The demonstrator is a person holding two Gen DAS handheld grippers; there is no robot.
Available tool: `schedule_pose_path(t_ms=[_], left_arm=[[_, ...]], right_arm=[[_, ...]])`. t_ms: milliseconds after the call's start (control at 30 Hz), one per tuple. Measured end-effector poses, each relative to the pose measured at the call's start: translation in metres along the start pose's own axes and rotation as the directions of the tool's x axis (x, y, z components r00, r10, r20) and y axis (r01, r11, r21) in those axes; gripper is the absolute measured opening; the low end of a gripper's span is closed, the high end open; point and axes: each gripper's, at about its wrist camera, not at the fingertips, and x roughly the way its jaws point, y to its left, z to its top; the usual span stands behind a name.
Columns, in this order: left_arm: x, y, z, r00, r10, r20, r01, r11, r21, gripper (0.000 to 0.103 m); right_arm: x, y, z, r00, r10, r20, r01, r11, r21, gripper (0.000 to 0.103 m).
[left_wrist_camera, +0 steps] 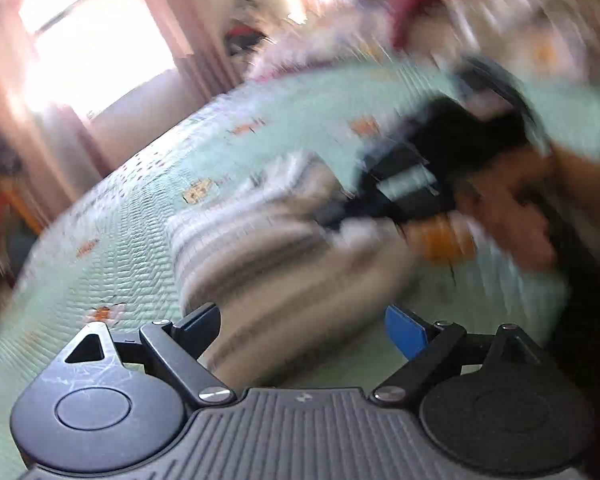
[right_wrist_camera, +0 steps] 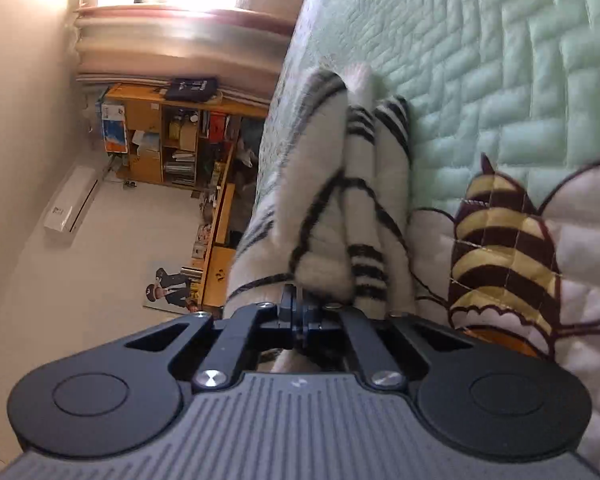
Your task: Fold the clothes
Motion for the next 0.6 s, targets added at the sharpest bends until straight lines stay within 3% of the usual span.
schedule_pose_path(t_ms=[33,100,200,300,400,467,500,533,567,600], left_arm=[[0.007,0.01,0.004,0.999,-0.03,0.028,0.032,0.998,-0.056,0.091],[0.022,0.026,0.009,0.992,-0.093,0.081,0.106,0.981,-0.162,0.09],[0.051,0.038,0.001,0.99,-0.095,0.109,0.122,0.953,-0.278,0.09],[0.062,0.037,-0.02,0.997,0.003,0.077,0.021,0.949,-0.315,0.082],[0.042,0.039,-0.04,0.987,0.09,0.133,-0.041,0.942,-0.333,0.088],[0.037,0.047,-0.047,0.976,0.158,0.147,-0.1,0.935,-0.341,0.093],[0.038,0.054,-0.048,0.973,0.181,0.142,-0.122,0.929,-0.351,0.093],[0.04,0.061,-0.047,0.972,0.193,0.131,-0.134,0.922,-0.364,0.093],[0.042,0.067,-0.046,0.973,0.197,0.118,-0.139,0.915,-0.379,0.093],[0.042,0.072,-0.045,0.974,0.197,0.11,-0.139,0.909,-0.394,0.093]], right_arm=[[-0.004,0.015,-0.001,1.0,0.013,0.008,-0.013,0.999,-0.04,0.026],[-0.006,0.046,0.002,0.996,0.086,0.015,-0.084,0.99,-0.11,0.07],[0.0,0.079,0.015,0.982,0.19,0.018,-0.186,0.973,-0.14,0.075],[0.025,0.09,0.031,0.96,0.278,-0.008,-0.278,0.959,-0.053,0.075],[0.071,0.088,0.044,0.94,0.332,-0.085,-0.33,0.943,0.037,0.075],[0.1,0.074,0.048,0.938,0.326,-0.116,-0.315,0.943,0.105,0.075],[0.114,0.067,0.049,0.939,0.32,-0.128,-0.302,0.943,0.139,0.073],[0.123,0.051,0.049,0.954,0.268,-0.138,-0.247,0.957,0.15,0.072],[0.131,0.031,0.047,0.97,0.193,-0.147,-0.171,0.974,0.15,0.044],[0.138,0.011,0.046,0.981,0.118,-0.156,-0.094,0.984,0.15,0.0]])
